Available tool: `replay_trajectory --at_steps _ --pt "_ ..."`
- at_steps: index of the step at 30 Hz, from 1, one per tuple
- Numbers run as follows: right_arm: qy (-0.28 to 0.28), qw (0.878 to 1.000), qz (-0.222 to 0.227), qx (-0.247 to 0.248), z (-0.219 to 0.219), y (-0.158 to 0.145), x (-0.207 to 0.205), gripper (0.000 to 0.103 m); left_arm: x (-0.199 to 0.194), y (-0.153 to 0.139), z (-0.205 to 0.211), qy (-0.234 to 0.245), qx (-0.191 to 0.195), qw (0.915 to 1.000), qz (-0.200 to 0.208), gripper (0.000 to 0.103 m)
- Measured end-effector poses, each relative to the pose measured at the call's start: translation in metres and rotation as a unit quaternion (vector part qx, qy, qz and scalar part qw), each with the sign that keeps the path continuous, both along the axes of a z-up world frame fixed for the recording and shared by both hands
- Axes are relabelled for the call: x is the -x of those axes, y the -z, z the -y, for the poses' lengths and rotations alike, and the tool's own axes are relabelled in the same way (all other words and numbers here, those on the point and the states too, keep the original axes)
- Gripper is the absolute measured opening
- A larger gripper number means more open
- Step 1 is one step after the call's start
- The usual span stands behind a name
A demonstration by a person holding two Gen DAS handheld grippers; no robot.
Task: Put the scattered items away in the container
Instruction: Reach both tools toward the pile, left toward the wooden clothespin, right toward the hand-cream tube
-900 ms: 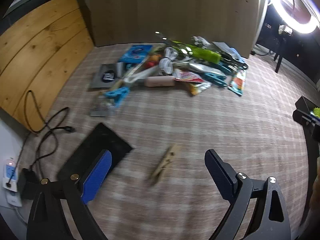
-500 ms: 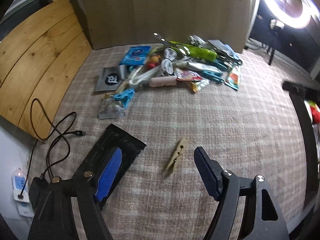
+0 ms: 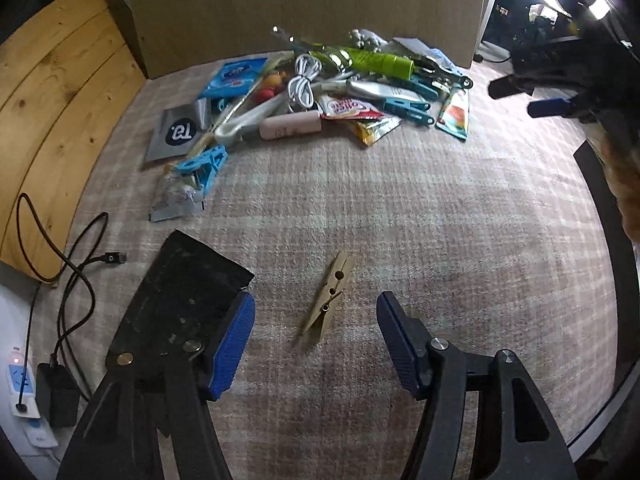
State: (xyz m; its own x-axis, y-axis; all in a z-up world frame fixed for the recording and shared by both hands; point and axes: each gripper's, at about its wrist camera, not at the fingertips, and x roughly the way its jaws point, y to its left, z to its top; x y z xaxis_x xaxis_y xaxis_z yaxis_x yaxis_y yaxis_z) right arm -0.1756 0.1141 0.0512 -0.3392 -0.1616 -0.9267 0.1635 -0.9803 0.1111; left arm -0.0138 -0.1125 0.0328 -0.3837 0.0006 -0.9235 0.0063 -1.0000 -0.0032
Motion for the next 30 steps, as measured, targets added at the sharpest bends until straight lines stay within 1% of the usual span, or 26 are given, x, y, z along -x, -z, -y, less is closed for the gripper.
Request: replay_trajectory --at_steps 2,6,9,13,15,16,21,23,26,28,30 --pt "0.009 1.0 0.016 0.003 0.004 0.012 0.011 0.063 0.001 0.003 0.0 0.002 -0.003 1.0 0.004 0.061" --pt "0.02 0.999 0.026 -0.011 0.011 0.026 0.025 0.059 0.005 0.009 -0.003 0.01 -0.009 0.9999 0.009 0.061" --pt "0.031 0.999 0.042 0.001 0.014 0.037 0.038 0.059 0.009 0.013 -0.006 0.015 -0.01 0.9997 0.014 0.059" --pt "0.036 0.998 0.048 0.002 0.021 0.044 0.049 0.059 0.013 0.02 -0.007 0.014 -0.015 0.9995 0.025 0.05" --pt "0.037 0.998 0.049 -0.001 0.026 0.046 0.053 0.058 0.014 0.022 -0.007 0.015 -0.016 0.9994 0.028 0.05" --pt "0.037 0.998 0.049 -0.004 0.028 0.048 0.056 0.054 0.015 0.023 -0.008 0.016 -0.016 0.9993 0.029 0.049" --pt "0.034 0.998 0.044 -0.024 0.043 0.05 0.063 0.051 0.016 0.025 -0.012 0.018 -0.013 0.9994 0.026 0.049" --pt "0.027 0.998 0.04 -0.037 0.051 0.049 0.062 0.05 0.016 0.025 -0.014 0.019 -0.011 0.9994 0.026 0.049" --pt "0.011 0.997 0.029 -0.067 0.065 0.049 0.055 0.049 0.015 0.024 -0.016 0.022 -0.019 0.9993 0.025 0.049" --pt "0.011 0.997 0.03 -0.067 0.067 0.047 0.052 0.045 0.014 0.024 -0.018 0.023 -0.017 0.9993 0.025 0.048" --pt "0.01 0.997 0.034 -0.068 0.07 0.045 0.048 0.044 0.014 0.023 -0.019 0.022 -0.018 0.9993 0.026 0.046"
